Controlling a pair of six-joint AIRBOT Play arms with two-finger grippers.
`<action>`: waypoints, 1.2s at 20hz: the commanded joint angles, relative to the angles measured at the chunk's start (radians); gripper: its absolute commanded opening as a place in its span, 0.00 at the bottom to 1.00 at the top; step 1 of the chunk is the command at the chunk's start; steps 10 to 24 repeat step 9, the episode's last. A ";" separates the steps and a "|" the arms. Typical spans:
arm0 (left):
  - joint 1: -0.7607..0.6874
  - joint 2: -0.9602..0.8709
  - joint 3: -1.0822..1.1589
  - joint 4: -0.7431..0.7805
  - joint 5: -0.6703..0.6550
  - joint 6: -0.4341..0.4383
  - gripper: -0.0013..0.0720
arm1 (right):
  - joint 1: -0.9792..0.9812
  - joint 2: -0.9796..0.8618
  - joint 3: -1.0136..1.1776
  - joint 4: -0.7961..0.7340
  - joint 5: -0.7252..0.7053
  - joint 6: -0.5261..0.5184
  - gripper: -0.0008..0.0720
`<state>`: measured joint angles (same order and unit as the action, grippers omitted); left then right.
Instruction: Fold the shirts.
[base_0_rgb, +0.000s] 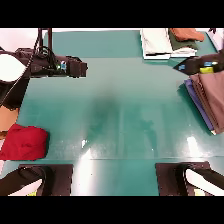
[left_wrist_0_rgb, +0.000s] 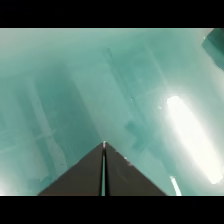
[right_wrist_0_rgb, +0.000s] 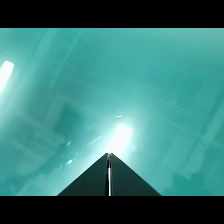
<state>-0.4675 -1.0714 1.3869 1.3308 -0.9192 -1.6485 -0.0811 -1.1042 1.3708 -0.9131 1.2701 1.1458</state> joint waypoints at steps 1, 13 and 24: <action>0.000 0.000 0.000 0.000 0.005 0.000 0.05 | 0.163 0.000 0.001 -0.040 -0.037 -0.003 0.03; 0.000 0.000 0.000 0.000 0.006 0.000 0.05 | 0.190 0.000 0.001 -0.040 -0.017 -0.003 0.03; 0.000 0.000 0.000 0.000 0.006 0.000 0.05 | 0.190 0.000 0.001 -0.040 -0.017 -0.003 0.03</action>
